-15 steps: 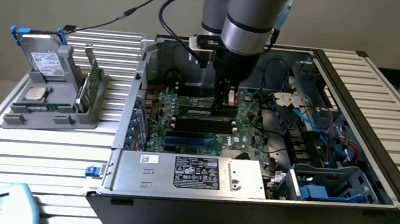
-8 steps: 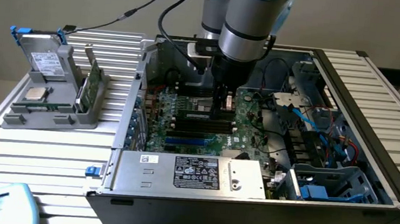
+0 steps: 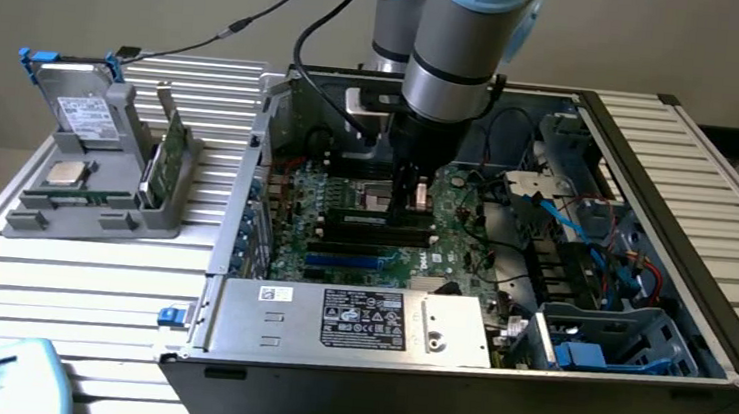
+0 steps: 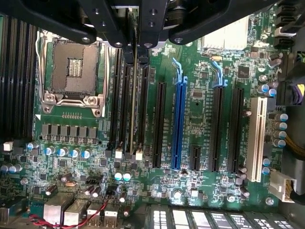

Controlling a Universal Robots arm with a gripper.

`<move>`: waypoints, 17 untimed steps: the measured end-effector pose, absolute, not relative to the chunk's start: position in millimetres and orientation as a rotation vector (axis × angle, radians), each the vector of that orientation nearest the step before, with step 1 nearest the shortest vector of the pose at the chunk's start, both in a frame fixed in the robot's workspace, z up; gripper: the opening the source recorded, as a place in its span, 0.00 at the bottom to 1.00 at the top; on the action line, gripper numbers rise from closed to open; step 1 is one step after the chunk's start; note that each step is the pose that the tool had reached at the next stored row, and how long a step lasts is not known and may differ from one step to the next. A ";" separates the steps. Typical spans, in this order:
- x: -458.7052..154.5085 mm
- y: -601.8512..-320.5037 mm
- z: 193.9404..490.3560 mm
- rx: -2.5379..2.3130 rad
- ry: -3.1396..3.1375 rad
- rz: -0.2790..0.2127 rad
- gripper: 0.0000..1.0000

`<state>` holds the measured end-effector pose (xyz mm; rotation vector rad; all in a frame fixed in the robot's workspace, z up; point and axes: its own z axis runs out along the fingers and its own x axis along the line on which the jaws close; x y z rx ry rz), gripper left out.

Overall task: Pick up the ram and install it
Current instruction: 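Insert the ram into the slot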

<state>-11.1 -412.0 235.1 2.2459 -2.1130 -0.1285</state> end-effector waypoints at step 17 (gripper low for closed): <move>-12.1 -412.0 229.4 2.233 -2.103 -0.103 0.14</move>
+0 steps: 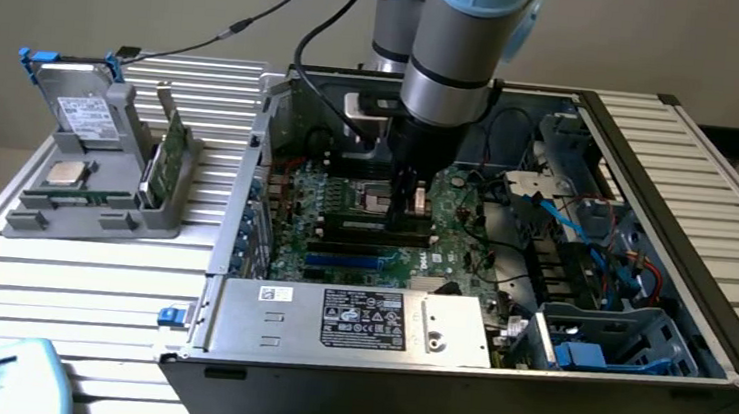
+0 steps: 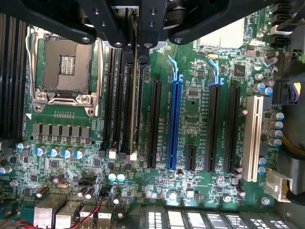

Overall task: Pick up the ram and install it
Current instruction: 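Insert the ram into the slot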

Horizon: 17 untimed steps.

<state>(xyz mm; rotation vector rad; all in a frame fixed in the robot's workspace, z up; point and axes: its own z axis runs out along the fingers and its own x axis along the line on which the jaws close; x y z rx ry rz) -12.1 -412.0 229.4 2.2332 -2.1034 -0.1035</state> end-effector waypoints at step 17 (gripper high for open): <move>-13.3 -411.9 226.9 2.217 -2.119 -0.102 0.14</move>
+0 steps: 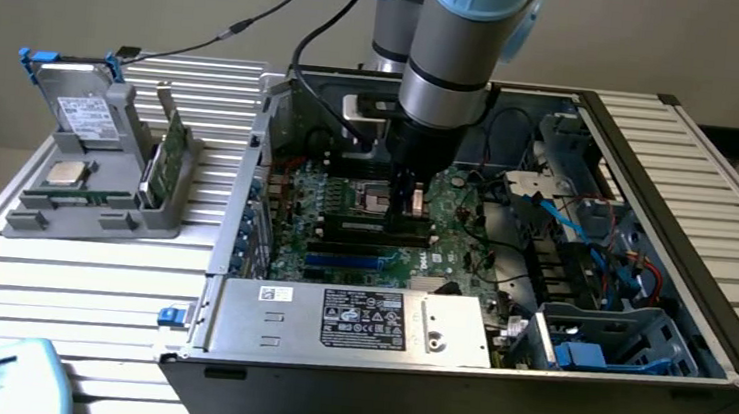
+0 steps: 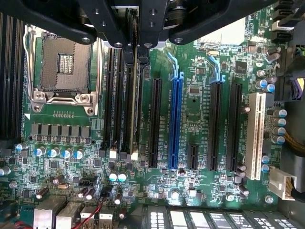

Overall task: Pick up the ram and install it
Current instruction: 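Insert the ram into the slot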

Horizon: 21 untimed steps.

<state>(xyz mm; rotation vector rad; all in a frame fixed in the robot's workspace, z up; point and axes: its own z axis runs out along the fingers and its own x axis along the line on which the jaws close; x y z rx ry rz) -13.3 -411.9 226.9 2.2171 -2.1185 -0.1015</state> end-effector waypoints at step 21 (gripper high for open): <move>-13.3 -412.0 224.8 2.205 -2.124 -0.093 0.14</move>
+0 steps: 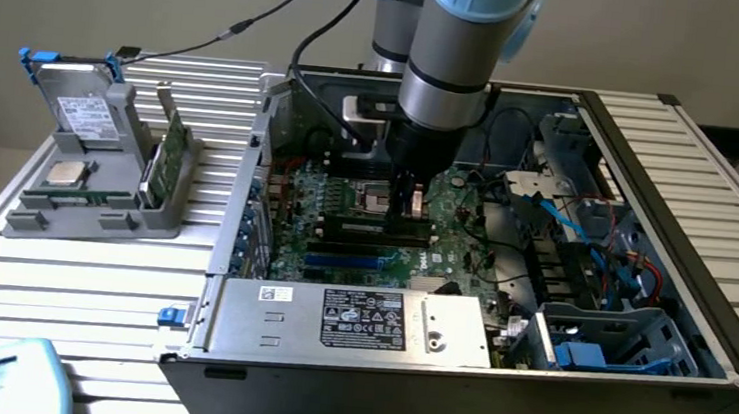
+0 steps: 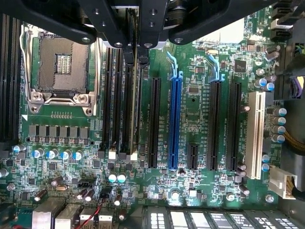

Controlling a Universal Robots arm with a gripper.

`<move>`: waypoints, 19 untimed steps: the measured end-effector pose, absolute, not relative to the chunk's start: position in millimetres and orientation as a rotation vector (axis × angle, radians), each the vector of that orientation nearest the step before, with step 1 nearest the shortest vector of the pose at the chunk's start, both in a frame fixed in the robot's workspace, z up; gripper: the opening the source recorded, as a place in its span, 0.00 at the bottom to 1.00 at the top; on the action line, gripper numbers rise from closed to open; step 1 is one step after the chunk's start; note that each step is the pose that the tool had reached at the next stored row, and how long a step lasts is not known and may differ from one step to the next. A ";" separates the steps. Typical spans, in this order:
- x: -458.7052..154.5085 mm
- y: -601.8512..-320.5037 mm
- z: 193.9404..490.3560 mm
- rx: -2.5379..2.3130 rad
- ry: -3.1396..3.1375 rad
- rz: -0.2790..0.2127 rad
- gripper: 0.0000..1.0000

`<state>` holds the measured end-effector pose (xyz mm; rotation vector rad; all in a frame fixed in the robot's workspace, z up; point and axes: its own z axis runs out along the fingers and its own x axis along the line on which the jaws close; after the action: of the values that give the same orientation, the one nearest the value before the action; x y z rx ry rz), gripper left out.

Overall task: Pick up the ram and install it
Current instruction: 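Insert the ram into the slot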

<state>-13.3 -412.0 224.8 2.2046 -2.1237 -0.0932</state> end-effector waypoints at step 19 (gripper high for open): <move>-13.3 -411.9 221.9 2.193 -2.133 -0.090 0.14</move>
<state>-13.3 -411.9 221.9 2.1926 -2.1326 -0.0896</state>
